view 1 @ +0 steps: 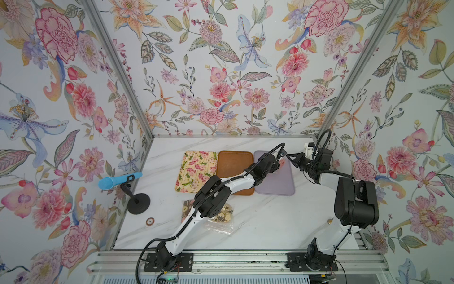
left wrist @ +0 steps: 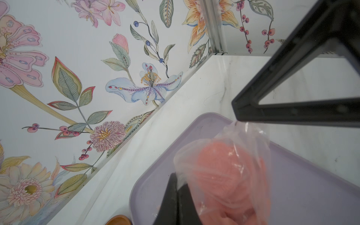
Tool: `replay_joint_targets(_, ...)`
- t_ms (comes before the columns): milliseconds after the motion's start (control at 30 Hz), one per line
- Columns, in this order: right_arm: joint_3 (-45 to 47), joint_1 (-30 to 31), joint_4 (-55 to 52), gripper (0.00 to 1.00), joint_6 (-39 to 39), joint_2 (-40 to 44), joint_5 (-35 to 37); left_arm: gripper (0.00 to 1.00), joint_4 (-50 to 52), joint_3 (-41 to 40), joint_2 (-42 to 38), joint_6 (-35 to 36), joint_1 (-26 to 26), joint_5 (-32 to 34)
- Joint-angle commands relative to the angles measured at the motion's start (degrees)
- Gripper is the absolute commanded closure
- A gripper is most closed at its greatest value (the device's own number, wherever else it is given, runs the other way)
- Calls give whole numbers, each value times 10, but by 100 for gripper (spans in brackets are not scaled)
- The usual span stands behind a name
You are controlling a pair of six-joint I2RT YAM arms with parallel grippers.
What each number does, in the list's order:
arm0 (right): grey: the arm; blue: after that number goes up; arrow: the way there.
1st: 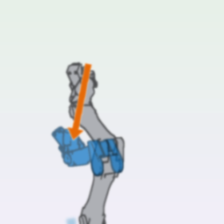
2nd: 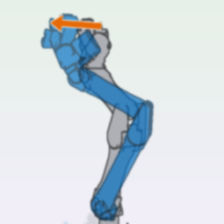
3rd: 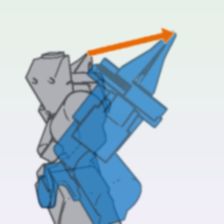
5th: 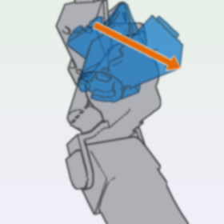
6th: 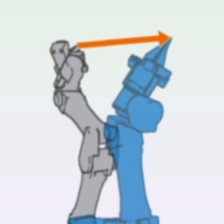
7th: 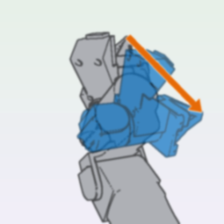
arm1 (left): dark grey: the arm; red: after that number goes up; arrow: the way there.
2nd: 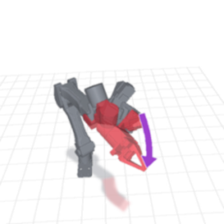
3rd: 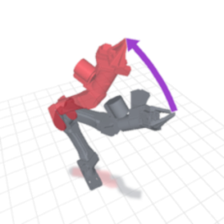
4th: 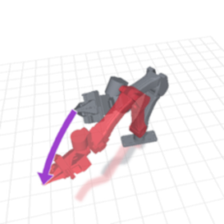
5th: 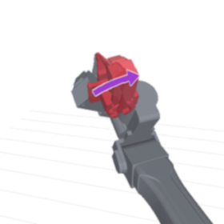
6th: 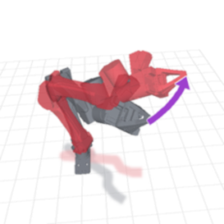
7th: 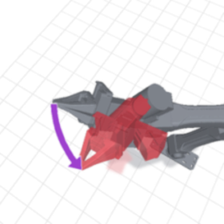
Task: Pour cookies out of the ziploc bag
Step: 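Pour the cookies out of the ziploc bag onto the tray.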
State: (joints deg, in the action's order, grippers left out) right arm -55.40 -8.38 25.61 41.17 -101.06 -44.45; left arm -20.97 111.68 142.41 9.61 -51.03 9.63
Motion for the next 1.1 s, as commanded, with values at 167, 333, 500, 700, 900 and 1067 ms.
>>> replay_joint_targets(167,-3,-1,4,100,-4,54,-14,100,-50,-47,-57,-14,-2,1)
replay_joint_targets(333,6,-3,15,100,0,47,-20,100,-47,-56,-59,-16,-2,6)
replay_joint_targets(500,12,-3,0,100,-8,71,-19,100,-63,-78,-78,-19,-3,1)
replay_joint_targets(700,25,-3,-3,100,-10,88,-23,100,-76,-107,-97,-14,-8,2)
replay_joint_targets(900,28,-1,-15,100,-14,107,-25,100,-83,-129,-117,-10,-14,10)
replay_joint_targets(1067,43,-1,-15,100,-13,123,-28,100,-102,-160,-133,-10,-19,13)
